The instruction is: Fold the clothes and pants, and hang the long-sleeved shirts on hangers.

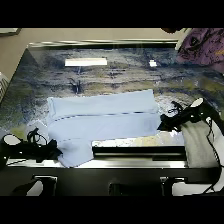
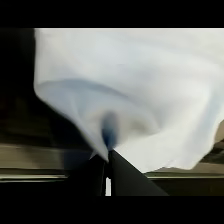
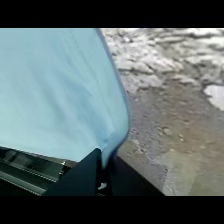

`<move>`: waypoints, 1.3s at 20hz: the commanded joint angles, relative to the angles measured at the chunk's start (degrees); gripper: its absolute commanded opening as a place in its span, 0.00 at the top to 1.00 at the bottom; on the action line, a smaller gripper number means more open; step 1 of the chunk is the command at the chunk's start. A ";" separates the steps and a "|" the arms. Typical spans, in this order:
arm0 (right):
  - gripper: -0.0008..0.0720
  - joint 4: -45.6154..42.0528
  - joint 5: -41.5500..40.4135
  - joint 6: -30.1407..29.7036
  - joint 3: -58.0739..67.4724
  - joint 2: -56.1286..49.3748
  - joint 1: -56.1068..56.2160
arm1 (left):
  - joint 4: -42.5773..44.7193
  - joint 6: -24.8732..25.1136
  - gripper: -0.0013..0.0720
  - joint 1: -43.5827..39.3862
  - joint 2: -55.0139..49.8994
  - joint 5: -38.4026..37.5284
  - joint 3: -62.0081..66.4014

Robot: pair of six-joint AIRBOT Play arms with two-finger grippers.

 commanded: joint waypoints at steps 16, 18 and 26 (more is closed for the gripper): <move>0.94 -3.76 -0.55 2.78 -0.81 16.04 0.52 | 5.40 -0.28 0.96 0.90 2.38 3.02 18.49; 0.94 -2.69 -4.02 0.92 -0.68 14.23 1.53 | 3.41 1.64 0.96 0.90 -2.73 6.40 21.55; 0.94 -13.31 -12.98 7.91 11.93 1.99 10.51 | 0.52 4.46 0.96 -0.57 -25.88 9.09 39.28</move>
